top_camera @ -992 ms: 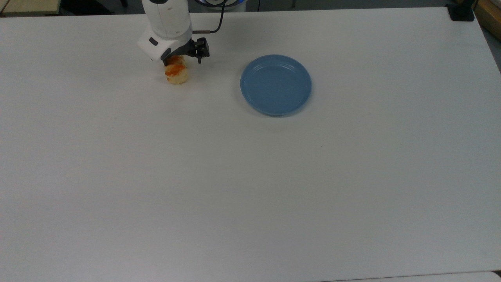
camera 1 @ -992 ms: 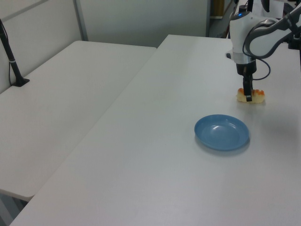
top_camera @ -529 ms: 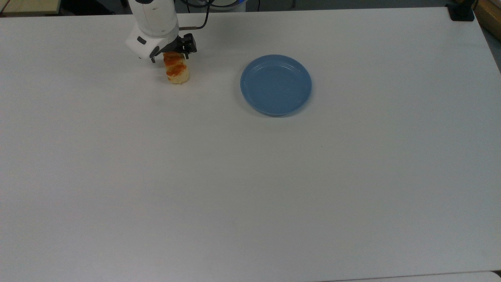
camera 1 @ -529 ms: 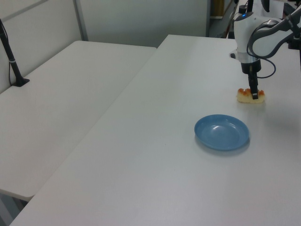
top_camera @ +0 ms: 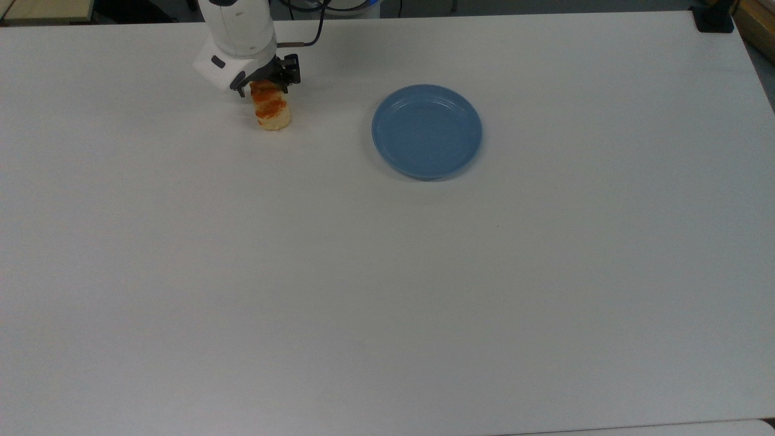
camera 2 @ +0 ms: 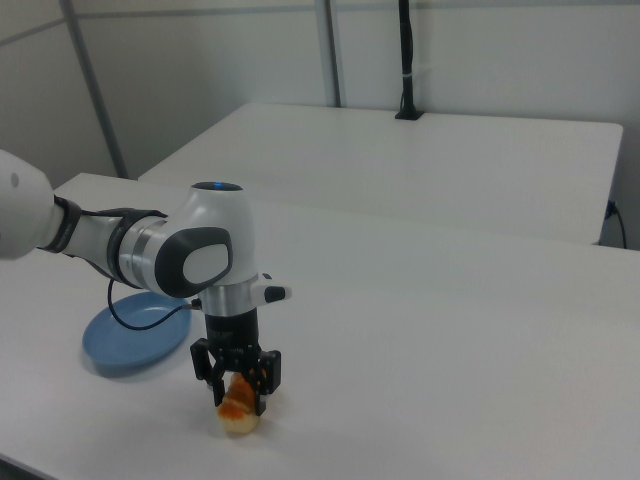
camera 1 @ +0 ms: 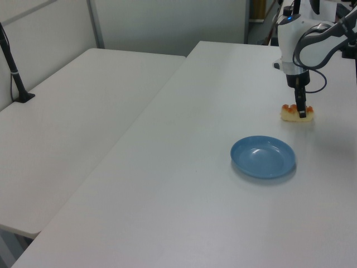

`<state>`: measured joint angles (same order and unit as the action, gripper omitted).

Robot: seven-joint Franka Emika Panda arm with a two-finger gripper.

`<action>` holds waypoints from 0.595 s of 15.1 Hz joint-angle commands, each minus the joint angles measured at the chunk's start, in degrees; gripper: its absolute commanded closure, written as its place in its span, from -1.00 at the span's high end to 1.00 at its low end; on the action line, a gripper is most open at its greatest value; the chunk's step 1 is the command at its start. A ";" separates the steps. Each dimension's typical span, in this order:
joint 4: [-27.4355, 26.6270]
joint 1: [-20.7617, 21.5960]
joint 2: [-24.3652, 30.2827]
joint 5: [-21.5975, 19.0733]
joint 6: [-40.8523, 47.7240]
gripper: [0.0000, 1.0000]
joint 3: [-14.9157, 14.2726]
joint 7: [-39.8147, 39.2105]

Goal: Put the bread on a plate
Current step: 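Close the gripper around the bread roll and lift it, then carry the held bread roll over the blue plate and lower it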

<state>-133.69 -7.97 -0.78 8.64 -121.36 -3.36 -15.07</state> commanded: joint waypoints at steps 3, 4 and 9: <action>0.62 1.20 0.25 0.77 -1.95 -0.01 0.20 8.56; 0.89 1.29 0.60 0.59 -1.60 -0.01 0.28 9.35; 5.01 2.95 2.36 0.15 2.34 0.08 2.48 14.44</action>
<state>-131.51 -7.11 -0.37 8.63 -122.27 -2.02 -4.87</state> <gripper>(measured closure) 0.458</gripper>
